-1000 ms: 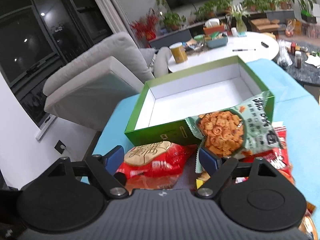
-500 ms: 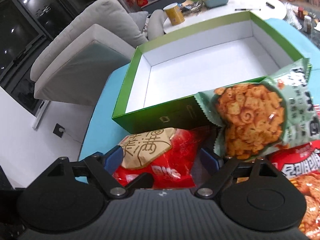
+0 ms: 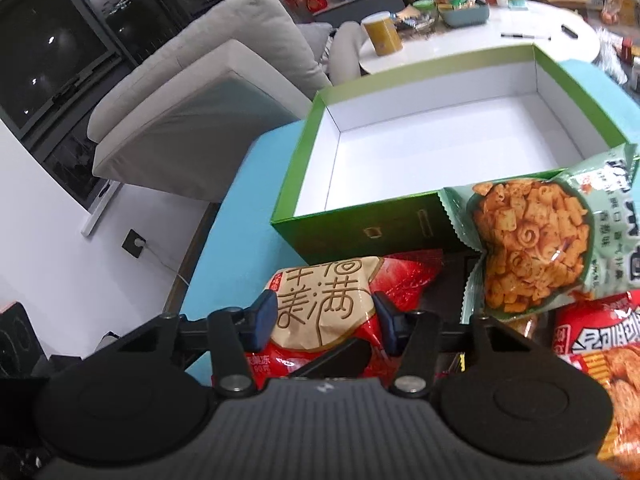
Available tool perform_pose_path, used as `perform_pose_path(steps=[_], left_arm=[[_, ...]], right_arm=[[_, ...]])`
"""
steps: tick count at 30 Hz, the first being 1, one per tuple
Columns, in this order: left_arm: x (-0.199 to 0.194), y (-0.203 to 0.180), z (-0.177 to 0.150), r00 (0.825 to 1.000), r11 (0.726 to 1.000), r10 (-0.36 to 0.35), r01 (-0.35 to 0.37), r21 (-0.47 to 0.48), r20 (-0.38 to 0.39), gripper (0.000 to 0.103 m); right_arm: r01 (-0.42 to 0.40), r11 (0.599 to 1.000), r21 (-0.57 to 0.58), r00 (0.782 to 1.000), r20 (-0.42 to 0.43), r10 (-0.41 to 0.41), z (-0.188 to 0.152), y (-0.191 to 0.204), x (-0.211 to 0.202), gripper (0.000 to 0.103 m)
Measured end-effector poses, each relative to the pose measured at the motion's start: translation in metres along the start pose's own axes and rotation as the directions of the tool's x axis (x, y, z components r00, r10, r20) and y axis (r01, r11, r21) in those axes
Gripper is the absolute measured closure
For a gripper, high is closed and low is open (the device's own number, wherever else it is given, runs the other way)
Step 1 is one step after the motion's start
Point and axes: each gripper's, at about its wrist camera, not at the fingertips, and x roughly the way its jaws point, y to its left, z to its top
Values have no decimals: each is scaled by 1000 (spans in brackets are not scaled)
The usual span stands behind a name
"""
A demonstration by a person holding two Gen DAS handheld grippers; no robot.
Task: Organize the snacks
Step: 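Lift the red bag with the right gripper over the green box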
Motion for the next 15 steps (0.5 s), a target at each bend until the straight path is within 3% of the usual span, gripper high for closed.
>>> perform_pose_path(steps=[8,15], left_arm=[[-33,-24,23,995,997,3,-10,73,99,34],[-28,-37,54,987,990,12,-35,140,163,34]], right_arm=[[-30,999,-15,993,112,31,12,16,-31,52],[-64,998,-21,979,192,66,38,16,-45,52]])
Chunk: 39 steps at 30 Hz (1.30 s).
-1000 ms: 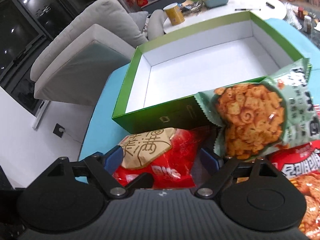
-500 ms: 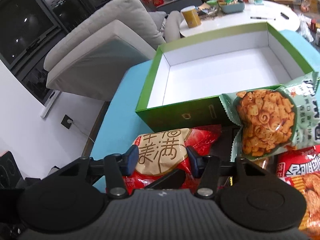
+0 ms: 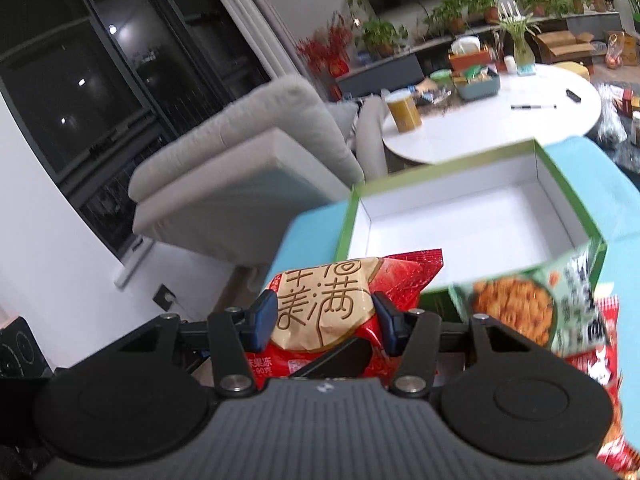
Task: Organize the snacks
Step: 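Lift the red bag with the right gripper over the green box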
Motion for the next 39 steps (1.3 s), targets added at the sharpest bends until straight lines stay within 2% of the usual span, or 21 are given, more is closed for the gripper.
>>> perform_pose_path(steps=[7,14,27,39], left_arm=[[25,5,17,1000,1000,4,-4,16,4,34],[62,21,24,1000,1000,1,-1,11,-30,34],[111,48,14,996,1000,-2,2,-1,-88,35],[128,54,4,991,1000,8,-11,-23,-135,36]], right_arm=[[-25,999,24,1000,20,24,26,-15,19,52],[-24,999,46,1000,6,24,40,-33,43,52],[-8,997,72,999,-39,11,45,-58,84,52],[22,997,74,998,-60,-18,41,-68,101,51]])
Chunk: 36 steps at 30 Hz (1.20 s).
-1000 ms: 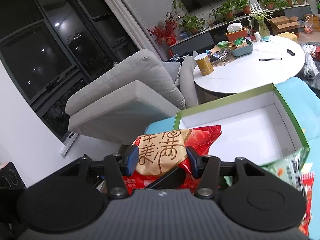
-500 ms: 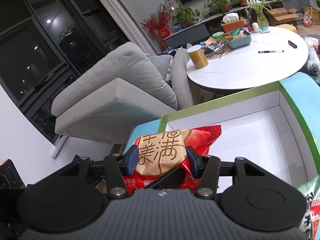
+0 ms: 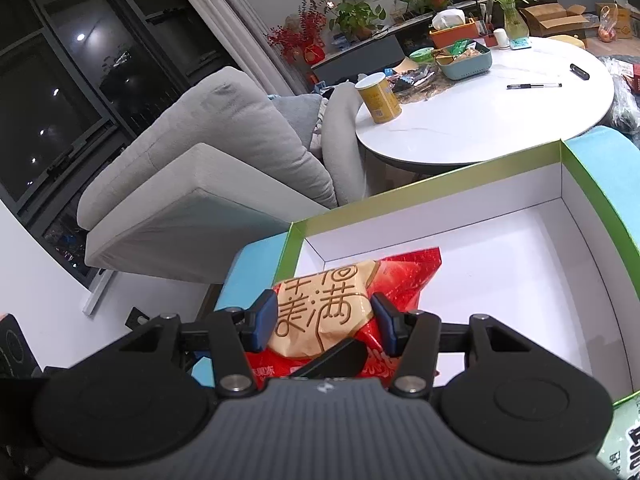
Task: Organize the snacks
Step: 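Lift the red bag with the right gripper over the green box, then lower the red bag into the box and open the right gripper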
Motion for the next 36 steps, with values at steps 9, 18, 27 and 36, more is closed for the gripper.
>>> perform_pose_path(steps=[9,18,27,36], left_arm=[[-15,-6,3,996,997,66,-68,39,53,22],[-53,-17,7,991,995,75,-81,56,107,21],[-101,-31,1,983,992,95,-108,71,159,16],[-138,-39,-12,977,993,103,-112,42,186,15]], right_arm=[[36,996,-84,996,87,-29,0,18,-16,50],[36,990,-140,993,115,-20,-8,45,-42,49],[95,973,-210,972,229,-46,-23,75,-92,49],[109,962,-251,953,301,-29,-46,96,-132,49]])
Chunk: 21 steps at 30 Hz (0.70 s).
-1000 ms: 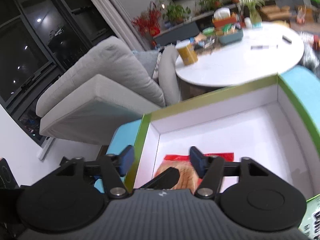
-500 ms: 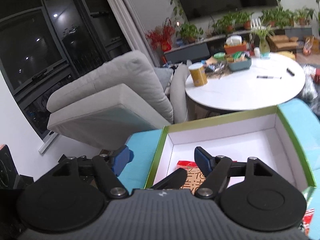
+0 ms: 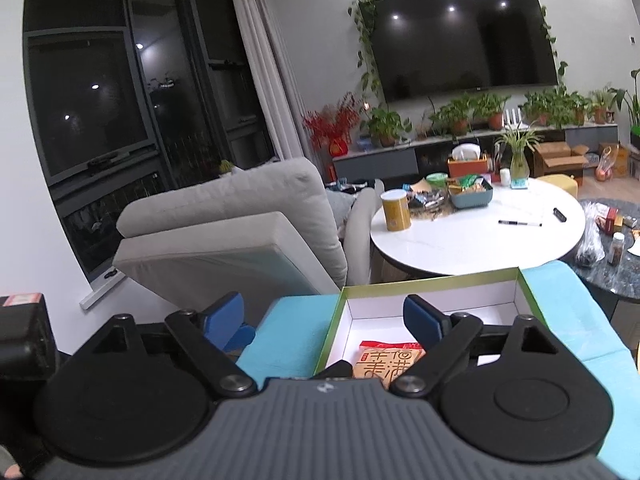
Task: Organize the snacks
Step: 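Lower the red bag into the box and open the right gripper, then move the right gripper to the wrapped bread loaf and grasp it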
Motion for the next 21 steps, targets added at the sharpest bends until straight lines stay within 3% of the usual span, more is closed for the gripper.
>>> perform_pose_path(steps=[13,21], left_arm=[[-39,-1,-16,999,998,46,-44,-52,25,13],[-55,4,-42,997,992,79,-79,-95,3,8]], right_arm=[[30,1000,-6,998,49,-30,-21,13,-29,49],[39,999,30,999,3,-39,-50,3,-38,49]])
